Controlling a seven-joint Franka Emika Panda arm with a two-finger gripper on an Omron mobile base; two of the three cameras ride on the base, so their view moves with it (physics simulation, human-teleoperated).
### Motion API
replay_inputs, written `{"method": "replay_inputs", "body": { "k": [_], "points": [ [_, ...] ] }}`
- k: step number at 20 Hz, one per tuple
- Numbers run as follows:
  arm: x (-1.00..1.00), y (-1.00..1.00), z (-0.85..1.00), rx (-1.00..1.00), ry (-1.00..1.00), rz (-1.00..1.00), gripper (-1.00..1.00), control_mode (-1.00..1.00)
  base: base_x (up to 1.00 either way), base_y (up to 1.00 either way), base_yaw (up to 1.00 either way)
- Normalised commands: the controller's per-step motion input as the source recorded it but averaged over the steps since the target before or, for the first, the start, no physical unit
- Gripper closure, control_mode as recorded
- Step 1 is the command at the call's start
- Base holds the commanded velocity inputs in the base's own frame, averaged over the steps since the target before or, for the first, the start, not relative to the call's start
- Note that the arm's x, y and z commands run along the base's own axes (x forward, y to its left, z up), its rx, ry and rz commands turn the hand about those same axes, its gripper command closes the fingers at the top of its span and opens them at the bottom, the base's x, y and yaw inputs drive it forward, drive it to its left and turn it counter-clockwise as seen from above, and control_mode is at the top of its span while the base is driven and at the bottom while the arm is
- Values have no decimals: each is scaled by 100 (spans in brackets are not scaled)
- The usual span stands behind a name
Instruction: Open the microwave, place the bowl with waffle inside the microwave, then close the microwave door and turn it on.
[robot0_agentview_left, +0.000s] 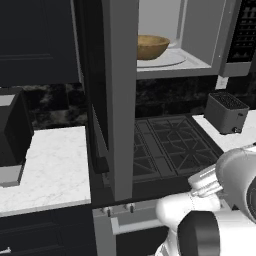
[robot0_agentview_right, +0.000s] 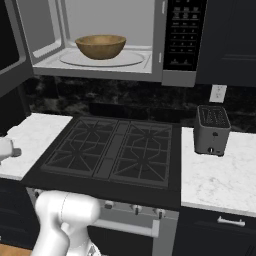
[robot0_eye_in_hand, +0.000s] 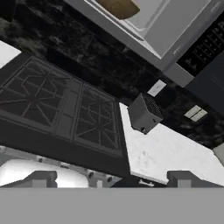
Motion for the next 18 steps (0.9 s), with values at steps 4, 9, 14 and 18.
{"method": "replay_inputs", "body": {
  "k": [4, 9, 14, 18],
  "points": [
    [-39, 50, -49, -32, -49, 10, -100, -100, 0, 0, 0],
    [-86, 33, -57, -29, -68, 8, -100, -100, 0, 0, 0],
    [-59, 43, -47, -29, -50, 2, -100, -100, 0, 0, 0],
    [-9, 54, -32, -32, -23, 0, -100, -100, 0, 0, 0]
  ]
}}
